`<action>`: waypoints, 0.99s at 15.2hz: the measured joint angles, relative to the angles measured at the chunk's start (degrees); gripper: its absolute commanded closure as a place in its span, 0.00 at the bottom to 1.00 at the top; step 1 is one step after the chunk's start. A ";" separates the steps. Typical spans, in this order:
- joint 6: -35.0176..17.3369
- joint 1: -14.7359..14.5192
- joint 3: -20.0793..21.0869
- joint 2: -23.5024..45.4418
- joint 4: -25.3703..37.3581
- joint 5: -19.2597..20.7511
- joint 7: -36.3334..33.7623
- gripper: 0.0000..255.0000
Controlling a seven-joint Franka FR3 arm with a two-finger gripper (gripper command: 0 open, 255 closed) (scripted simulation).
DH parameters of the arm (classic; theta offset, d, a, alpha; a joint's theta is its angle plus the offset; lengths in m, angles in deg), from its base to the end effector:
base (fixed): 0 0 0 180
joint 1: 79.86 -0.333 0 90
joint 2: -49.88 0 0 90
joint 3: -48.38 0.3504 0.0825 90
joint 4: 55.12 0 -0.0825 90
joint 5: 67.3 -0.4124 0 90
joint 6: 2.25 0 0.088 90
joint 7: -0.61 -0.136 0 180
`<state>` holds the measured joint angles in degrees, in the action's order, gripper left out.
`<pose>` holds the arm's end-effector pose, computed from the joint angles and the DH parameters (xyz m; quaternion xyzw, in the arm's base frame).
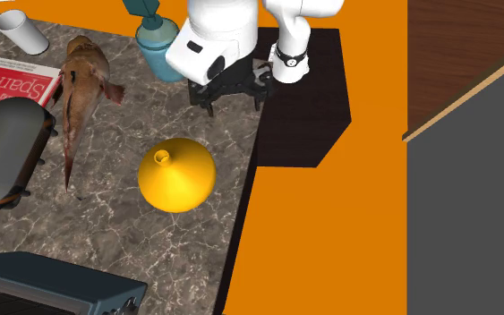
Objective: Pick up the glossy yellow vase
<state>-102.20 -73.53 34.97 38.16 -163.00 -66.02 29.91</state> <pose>0.4916 -0.1898 0.5975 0.9957 0.0865 0.0328 0.0012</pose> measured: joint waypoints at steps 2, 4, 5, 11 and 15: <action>0.68 0.63 -1.46 4.27 4.78 -0.85 2.35 0.00; 1.47 1.52 -2.89 8.25 9.28 -1.83 4.87 0.00; 1.93 1.99 -3.53 10.73 12.09 -2.55 6.04 0.00; 7.56 6.48 -6.19 25.98 31.77 -7.61 12.48 0.00; 8.08 7.91 -6.38 30.22 36.19 -9.01 13.76 0.00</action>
<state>-94.13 -65.62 28.59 68.38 -126.81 -75.03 43.66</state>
